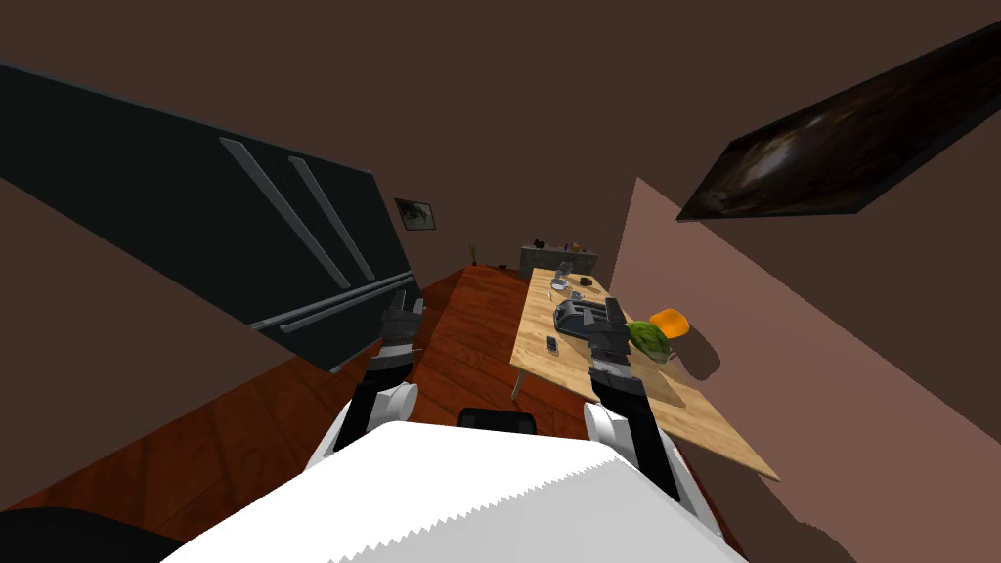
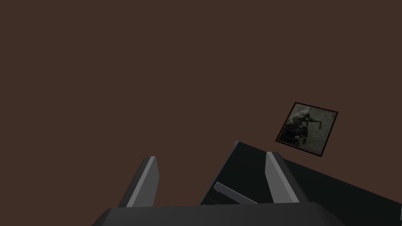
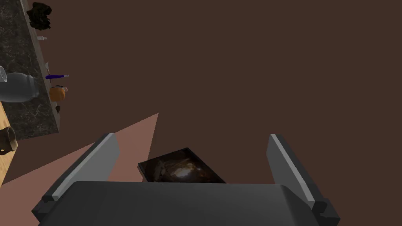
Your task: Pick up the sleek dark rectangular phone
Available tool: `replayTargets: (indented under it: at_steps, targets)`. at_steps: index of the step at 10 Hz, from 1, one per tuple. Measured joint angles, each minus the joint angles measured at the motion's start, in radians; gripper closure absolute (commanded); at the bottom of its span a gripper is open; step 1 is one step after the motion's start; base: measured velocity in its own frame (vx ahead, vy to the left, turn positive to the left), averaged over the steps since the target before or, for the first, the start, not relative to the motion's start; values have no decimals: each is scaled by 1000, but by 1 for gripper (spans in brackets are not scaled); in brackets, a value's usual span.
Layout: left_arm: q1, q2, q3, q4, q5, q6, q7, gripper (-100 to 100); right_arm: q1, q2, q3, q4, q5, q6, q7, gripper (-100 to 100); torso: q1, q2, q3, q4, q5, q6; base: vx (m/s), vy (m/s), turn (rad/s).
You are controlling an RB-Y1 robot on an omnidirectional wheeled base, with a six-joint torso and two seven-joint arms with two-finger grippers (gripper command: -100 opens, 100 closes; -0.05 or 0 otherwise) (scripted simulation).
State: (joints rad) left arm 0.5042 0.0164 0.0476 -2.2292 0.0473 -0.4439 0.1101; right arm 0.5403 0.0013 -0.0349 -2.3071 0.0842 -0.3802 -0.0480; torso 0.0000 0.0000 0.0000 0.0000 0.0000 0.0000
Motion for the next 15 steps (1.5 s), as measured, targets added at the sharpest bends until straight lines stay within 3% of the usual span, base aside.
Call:
replayTargets:
  at_steps: [5, 7, 10, 11, 13, 15]
  targets:
    - [0, 0, 0, 0, 0, 0, 0, 0, 35, -102, -15, 51, -39, 17, -31, -100, 7, -2, -1, 0, 1, 0, 24, 90, -100]
    - [0, 0, 0, 0, 0, 0, 0, 0, 53, -157, -41, 105, -77, 34, -62, -100, 9, -3, -2, -1, 2, 0, 38, 164, -123]
    - [0, 0, 0, 0, 0, 0, 0, 0, 86, -240, -82, 177, -150, 93, -119, -100, 11, -3, -1, 0, 2, 0, 39, 176, -120]
    - [0, 0, 0, 0, 0, 0, 0, 0, 107, -253, -84, 202, -170, 113, -130, -100, 12, -4, -2, -1, 3, 0, 62, 129, -65]
    - [0, 0, 0, 0, 0, 0, 0, 0, 109, -275, -93, 264, -198, 131, -145, -100, 7, -5, -3, -1, 2, 0, 46, 93, -54]
    - [0, 0, 0, 0, 0, 0, 0, 0, 112, -297, -108, 288, -227, 175, -162, -100, 6, -4, -2, -1, 1, 0, 44, 128, -83]
